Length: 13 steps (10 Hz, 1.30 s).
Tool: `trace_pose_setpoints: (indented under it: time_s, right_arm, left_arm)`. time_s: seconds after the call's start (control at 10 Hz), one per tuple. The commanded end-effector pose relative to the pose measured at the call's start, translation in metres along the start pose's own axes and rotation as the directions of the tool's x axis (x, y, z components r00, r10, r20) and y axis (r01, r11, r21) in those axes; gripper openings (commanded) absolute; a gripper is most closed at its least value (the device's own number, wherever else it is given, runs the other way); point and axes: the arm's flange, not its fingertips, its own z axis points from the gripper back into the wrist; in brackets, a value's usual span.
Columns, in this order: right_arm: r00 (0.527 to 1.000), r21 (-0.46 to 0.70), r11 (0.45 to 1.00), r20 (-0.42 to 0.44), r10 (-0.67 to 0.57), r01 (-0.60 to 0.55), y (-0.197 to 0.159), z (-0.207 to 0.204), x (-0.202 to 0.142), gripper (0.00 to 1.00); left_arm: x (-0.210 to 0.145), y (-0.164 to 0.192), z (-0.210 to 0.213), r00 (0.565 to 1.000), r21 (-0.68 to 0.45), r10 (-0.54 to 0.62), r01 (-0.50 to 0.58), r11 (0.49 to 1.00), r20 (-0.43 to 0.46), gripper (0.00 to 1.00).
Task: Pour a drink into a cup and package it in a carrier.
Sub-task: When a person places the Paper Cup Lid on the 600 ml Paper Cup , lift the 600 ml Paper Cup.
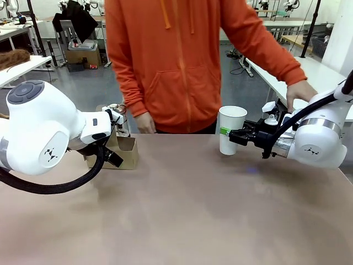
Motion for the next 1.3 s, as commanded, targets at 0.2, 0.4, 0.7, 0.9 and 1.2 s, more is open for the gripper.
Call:
trace_pose_setpoints:
  time_s: [0.2, 0.4, 0.7, 0.9, 1.2]
  right_arm:
    - [1.000, 0.003, 1.000, 0.009, 0.005, -0.005, 0.0007, -0.0024, 0.0041, 0.80]
    - [1.000, 0.003, 1.000, 0.009, 0.005, -0.005, 0.0007, -0.0024, 0.0041, 0.80]
    - [1.000, 0.003, 1.000, 0.009, 0.005, -0.005, 0.0007, -0.0024, 0.0041, 0.80]
    - [1.000, 0.003, 1.000, 0.009, 0.005, -0.005, 0.0007, -0.0024, 0.0041, 0.80]
    - [1.000, 0.003, 1.000, 0.009, 0.005, -0.005, 0.0007, -0.0024, 0.0041, 0.80]
  left_arm:
    - [0.0000, -0.0001, 0.0004, 1.000, -0.001, 0.000, 0.000, 1.000, 0.001, 1.00]
    - [0.0000, -0.0001, 0.0004, 1.000, -0.001, 0.000, 0.000, 1.000, 0.001, 1.00]
    - [0.0000, -0.0001, 0.0004, 1.000, -0.001, 0.000, 0.000, 1.000, 0.001, 1.00]
    - [0.0000, -0.0001, 0.0004, 1.000, -0.001, 0.000, 0.000, 1.000, 0.001, 1.00]
    - [0.0000, -0.0001, 0.0004, 1.000, -0.001, 0.000, 0.000, 1.000, 0.001, 1.00]
